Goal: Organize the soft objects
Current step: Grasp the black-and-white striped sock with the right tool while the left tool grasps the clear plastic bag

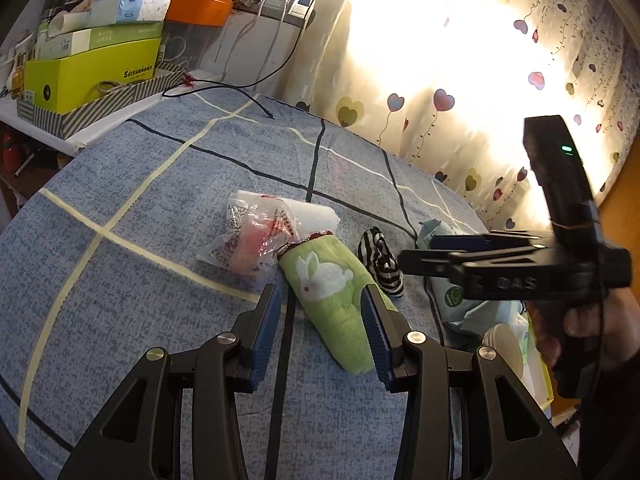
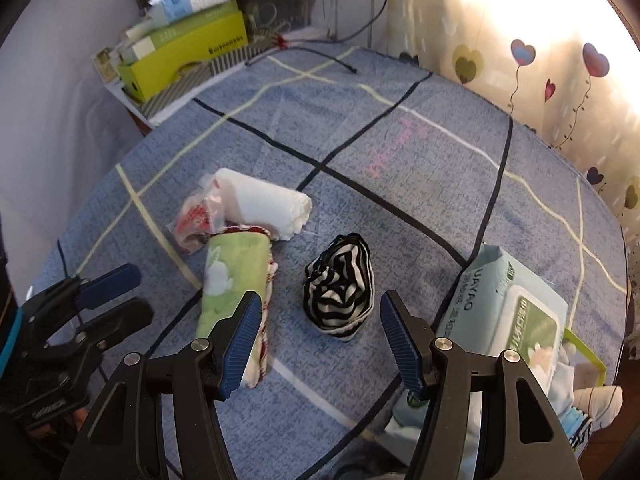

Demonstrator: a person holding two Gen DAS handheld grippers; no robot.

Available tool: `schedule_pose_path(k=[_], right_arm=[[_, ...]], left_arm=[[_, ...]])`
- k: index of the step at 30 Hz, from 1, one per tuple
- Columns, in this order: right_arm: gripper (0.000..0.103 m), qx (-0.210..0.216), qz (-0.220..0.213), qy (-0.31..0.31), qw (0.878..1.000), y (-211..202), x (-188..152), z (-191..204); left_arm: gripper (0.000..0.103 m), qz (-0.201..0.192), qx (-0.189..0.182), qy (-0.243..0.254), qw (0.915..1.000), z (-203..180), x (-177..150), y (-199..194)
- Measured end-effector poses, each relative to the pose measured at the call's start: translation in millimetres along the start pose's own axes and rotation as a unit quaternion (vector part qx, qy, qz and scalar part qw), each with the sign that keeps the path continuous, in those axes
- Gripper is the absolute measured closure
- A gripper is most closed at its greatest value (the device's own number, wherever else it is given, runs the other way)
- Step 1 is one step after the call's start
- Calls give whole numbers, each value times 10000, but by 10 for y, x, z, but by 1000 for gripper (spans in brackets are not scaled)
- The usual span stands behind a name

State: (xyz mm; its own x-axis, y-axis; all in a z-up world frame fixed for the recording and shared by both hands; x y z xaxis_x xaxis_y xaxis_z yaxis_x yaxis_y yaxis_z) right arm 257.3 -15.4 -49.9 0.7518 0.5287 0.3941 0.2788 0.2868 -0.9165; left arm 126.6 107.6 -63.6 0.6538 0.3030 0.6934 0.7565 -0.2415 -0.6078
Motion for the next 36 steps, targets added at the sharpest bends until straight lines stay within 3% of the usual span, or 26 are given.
schedule_pose_path(k=[10,12,13,14,18,24,26,30,36], right_arm=[[41,-68,886,232,9958,596,151,-135],[52,-76,919,226,9955,644,134,-147],[74,-59,896,216,9957,645,125,-149],[85,-32,849,191,9962,627,119,-145],[86,15,528,-1,9986,377,78,-113],[86,242,75,-26,9997,-8,-3,-103],[86,312,-22,-25,9995,-88,-28,-97],[86,424,-111,-59,9990,-180,-85,-41],[86,442,-179,-86,9988,-267,-158,-17]], left_arm=[[60,185,-133,-427,9988,126,-40,34],[60,218,-91,-497,9985,150,-48,41],[60,241,-59,-514,9984,150,-51,48],[60,284,-47,-528,9982,148,-57,59],[60,427,-70,-554,9975,120,-51,109],[59,209,449,-267,9984,215,151,40],[52,283,567,-116,9979,239,213,115],[52,393,774,333,9957,229,319,291],[52,626,839,557,9930,280,383,548]])
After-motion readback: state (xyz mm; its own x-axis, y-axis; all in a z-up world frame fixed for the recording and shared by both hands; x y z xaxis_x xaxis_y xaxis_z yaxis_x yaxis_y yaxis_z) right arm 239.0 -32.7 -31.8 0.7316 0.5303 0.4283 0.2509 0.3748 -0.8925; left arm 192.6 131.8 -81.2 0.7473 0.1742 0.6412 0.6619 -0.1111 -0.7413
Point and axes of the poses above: each gripper's, at about its wrist camera, not at the fingertips, and y roughly the way its jaws point, z to its left, x to its top, the point moved 5 cm from there along y, roughly the way its jaws point, and after that the axes turned 4 degrees about y, right-handed, at the moved point
